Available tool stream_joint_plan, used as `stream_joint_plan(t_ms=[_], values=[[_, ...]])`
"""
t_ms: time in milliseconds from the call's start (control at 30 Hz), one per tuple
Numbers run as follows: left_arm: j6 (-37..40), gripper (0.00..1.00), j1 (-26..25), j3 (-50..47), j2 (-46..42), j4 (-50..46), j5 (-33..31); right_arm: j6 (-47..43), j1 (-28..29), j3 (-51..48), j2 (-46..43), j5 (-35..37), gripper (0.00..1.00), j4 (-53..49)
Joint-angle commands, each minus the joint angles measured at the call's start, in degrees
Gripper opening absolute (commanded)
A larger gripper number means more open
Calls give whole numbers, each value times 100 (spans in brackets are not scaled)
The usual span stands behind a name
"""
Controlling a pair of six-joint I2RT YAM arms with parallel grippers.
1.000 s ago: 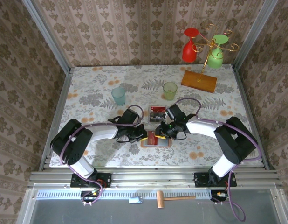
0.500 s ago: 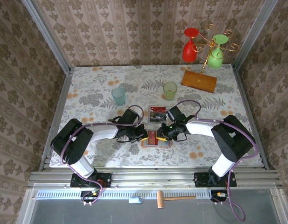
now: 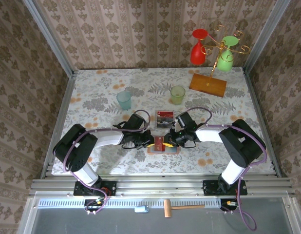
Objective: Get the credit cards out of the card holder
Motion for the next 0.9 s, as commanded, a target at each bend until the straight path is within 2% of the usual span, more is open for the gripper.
stream_joint_plan(t_ms=[0,433,867], values=[[58,3,-40,-30,118,-256,-57,182,-40,-103,30,-145,15,299],[49,3,-38,-73,65,-263,-67,23,-94,-132,-133,55,9,-3],[30,3,-40,-151,-40,-252,-88,-407,-292,-104,-387,153,8,-643]])
